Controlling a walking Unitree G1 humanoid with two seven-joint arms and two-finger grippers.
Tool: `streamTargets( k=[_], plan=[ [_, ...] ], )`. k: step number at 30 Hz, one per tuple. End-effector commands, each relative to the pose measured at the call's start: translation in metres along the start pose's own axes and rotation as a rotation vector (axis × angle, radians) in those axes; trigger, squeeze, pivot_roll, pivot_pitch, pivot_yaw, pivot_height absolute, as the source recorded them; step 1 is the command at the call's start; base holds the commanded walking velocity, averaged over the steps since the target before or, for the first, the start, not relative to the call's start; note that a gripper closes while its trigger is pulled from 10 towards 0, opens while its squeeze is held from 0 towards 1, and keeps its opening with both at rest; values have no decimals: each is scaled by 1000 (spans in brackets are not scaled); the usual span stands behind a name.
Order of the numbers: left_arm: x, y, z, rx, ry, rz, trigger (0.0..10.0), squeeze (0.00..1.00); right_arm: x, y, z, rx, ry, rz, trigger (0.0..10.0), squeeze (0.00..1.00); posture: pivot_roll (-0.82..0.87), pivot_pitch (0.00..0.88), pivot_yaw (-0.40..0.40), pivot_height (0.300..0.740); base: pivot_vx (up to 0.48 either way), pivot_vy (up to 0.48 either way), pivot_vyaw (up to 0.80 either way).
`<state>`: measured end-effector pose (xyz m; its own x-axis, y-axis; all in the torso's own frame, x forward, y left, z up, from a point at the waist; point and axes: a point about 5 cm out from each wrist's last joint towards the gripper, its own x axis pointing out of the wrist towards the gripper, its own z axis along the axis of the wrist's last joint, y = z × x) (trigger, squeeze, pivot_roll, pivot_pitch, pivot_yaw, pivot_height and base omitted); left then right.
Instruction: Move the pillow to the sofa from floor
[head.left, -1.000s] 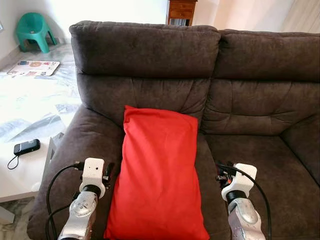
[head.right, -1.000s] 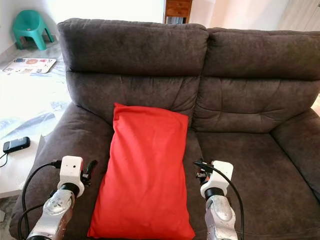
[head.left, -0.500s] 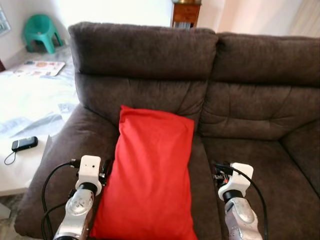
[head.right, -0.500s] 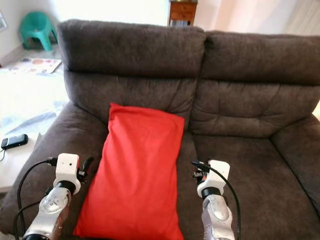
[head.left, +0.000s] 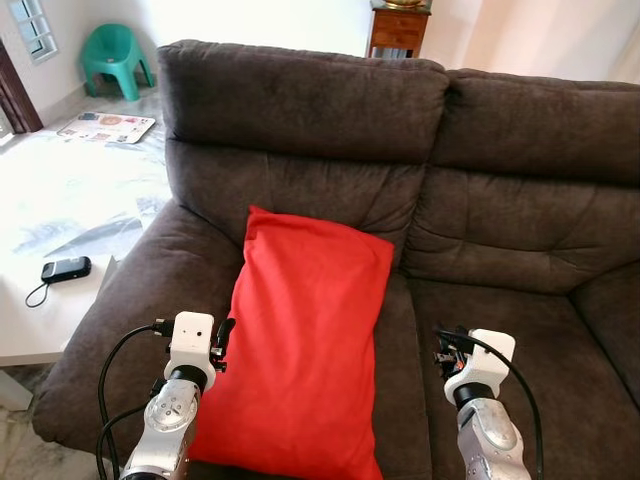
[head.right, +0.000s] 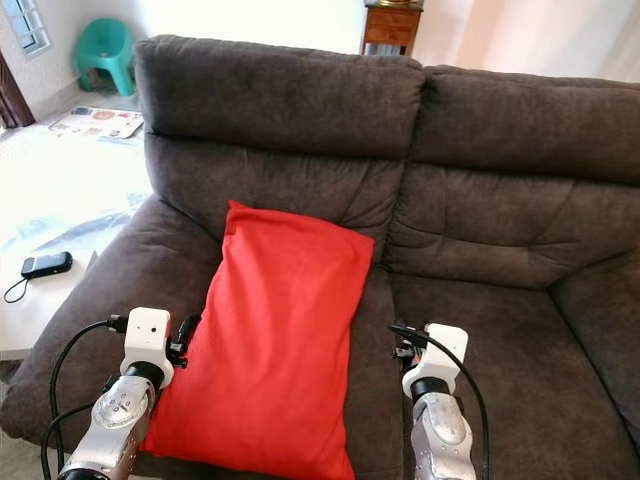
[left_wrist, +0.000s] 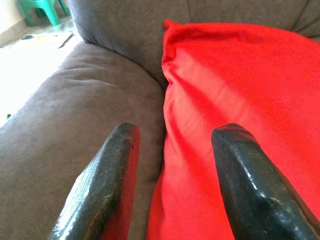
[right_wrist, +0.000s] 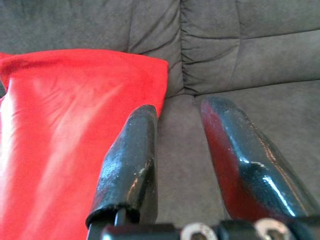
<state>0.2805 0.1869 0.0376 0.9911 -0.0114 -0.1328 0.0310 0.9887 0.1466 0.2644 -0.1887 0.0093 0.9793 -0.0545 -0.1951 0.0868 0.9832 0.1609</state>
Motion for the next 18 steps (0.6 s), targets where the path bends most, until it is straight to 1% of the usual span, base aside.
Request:
streamTargets(
  k=[1, 2, 3, 6, 16, 18],
  plan=[
    [-1, 0, 1, 10, -12, 2, 10000, 0, 2, 0, 5, -7, -20, 3, 10000, 0, 23, 0, -84, 740, 0, 0, 0],
    [-1, 1, 7, 27, -49, 4, 10000, 0, 3, 0, 7, -9, -33, 6, 10000, 0, 22, 0, -86, 740, 0, 0, 0],
    [-1, 1, 7, 27, -49, 4, 10000, 0, 3, 0, 7, -9, -33, 6, 10000, 0, 22, 0, -86, 740, 0, 0, 0],
    [-2, 0, 18, 64, -112, -4, 10000, 0, 3, 0, 10, -17, -46, 14, 10000, 0, 23, 0, -87, 740, 0, 0, 0],
    [-3, -2, 22, 60, -137, -8, 10000, 0, 4, 3, 10, -21, -45, 25, 10000, 0, 23, 0, -90, 740, 0, 0, 0],
    [-3, -3, 22, 58, -138, -7, 10000, 0, 5, 3, 11, -22, -47, 25, 10000, 0, 23, 0, -90, 740, -244, 0, 0]
  ],
)
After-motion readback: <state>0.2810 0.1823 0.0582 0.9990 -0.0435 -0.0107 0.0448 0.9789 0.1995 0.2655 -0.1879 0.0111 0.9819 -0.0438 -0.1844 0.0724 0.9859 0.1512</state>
